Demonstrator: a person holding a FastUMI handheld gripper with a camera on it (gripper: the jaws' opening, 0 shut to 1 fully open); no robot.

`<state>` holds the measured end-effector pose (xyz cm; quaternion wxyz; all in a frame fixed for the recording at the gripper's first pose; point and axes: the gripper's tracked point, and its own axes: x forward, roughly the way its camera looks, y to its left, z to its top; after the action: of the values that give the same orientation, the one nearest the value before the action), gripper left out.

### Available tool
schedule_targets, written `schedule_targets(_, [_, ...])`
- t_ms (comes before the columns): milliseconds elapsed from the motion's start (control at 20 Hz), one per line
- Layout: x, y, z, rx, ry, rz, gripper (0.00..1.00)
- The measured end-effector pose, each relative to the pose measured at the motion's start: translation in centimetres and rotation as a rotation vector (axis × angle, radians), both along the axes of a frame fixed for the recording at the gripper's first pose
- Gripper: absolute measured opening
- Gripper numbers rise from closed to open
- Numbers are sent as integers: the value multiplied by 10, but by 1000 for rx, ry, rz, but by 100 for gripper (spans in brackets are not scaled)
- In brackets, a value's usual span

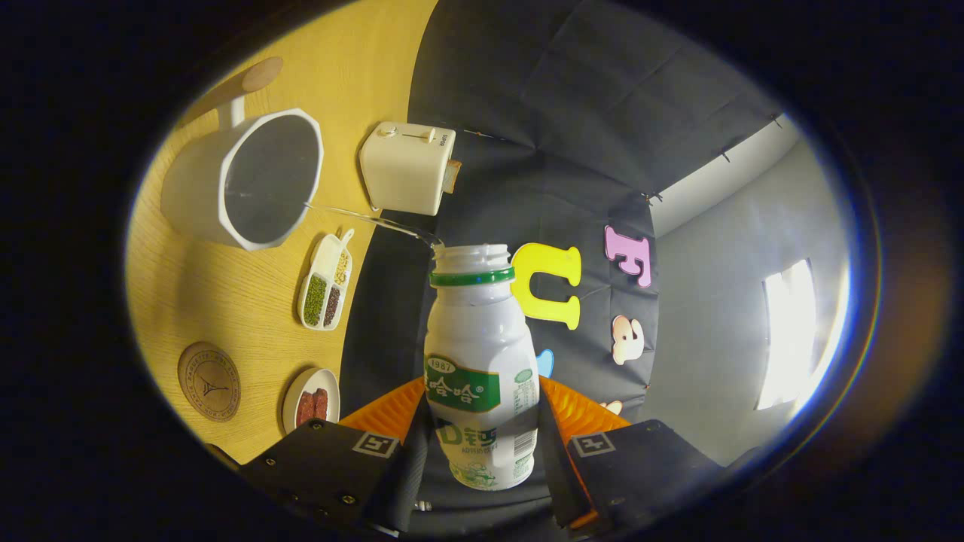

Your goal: Take the bottle from table, then pour the juice into the cup, finally place the bottle on the coaster

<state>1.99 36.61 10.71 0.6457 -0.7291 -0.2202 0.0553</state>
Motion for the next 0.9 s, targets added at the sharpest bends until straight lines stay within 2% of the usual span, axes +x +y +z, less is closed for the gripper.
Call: schedule_targets(900, [-5,9,4,-79,-81,26,69])
